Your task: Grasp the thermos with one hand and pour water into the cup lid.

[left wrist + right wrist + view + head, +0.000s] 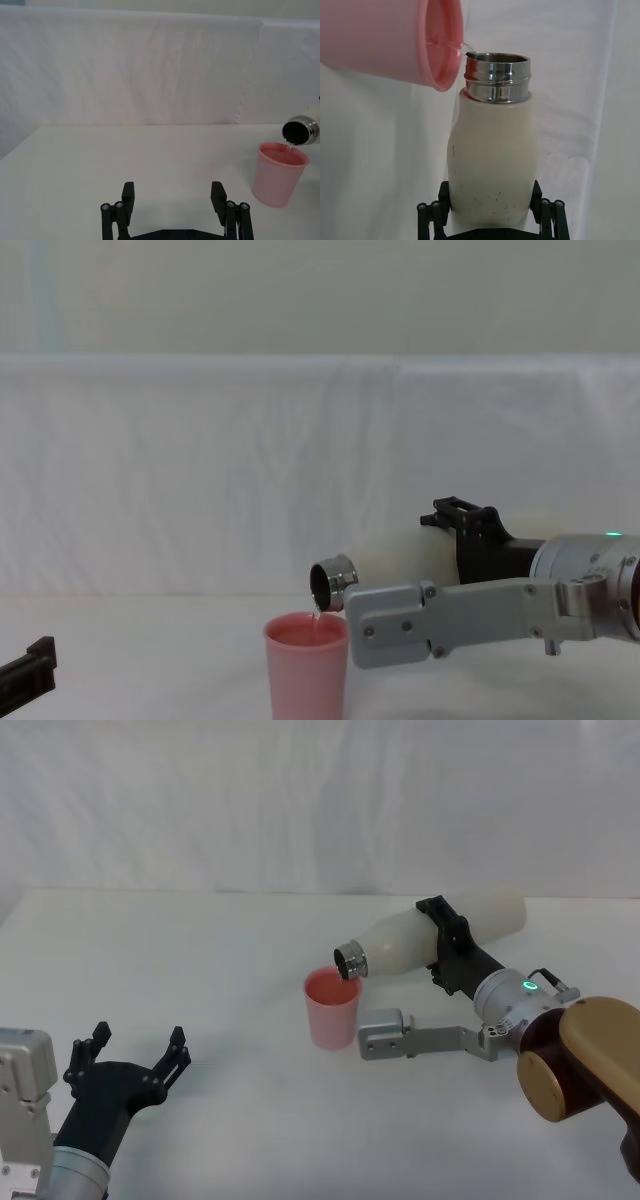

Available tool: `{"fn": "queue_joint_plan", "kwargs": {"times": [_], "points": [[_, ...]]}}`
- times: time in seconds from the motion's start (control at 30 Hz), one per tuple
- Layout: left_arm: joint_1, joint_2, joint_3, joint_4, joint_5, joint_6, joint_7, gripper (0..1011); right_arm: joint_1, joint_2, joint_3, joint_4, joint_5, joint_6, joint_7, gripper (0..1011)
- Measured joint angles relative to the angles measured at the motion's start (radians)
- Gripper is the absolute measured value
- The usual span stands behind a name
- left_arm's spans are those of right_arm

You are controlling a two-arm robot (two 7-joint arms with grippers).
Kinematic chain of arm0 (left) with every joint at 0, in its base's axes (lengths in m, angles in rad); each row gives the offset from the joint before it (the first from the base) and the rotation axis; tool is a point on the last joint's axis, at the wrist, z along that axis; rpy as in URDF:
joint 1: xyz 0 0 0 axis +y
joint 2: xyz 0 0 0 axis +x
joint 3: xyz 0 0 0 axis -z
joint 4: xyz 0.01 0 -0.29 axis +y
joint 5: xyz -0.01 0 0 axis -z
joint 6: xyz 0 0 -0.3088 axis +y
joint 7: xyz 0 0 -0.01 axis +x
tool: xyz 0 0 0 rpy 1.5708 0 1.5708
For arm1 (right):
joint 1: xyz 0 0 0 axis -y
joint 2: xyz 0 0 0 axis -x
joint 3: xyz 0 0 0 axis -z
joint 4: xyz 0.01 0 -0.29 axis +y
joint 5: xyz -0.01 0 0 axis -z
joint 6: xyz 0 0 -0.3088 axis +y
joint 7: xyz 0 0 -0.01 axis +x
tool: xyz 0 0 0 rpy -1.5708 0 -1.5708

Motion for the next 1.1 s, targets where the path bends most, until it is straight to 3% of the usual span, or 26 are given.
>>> {"fn": "queue_joint_plan", "kwargs": {"times": [0.2, 0.5, 0.7, 1.1], "points": [[0.0, 0.0, 0.0, 0.0, 0.0, 0.0, 0.0, 1001, -0.011, -0.008, 0.019, 0.002, 0.028, -0.001, -0.011, 951], [0.0, 0.0, 0.0, 0.0, 0.0, 0.0, 0.0, 1001, -0.051, -0.026, 0.085, -0.024, 0.12, -0.006, -0.034, 951], [0.0, 0.0, 0.0, 0.0, 0.0, 0.0, 0.0, 1001, -0.104, -0.062, 0.176, -0.07, 0.264, -0.018, -0.041, 951], [0.0, 0.0, 0.0, 0.0, 0.0, 0.0, 0.0, 1001, -0.169, -0.123, 0.29, -0.116, 0.468, -0.021, -0.023, 951]]}}
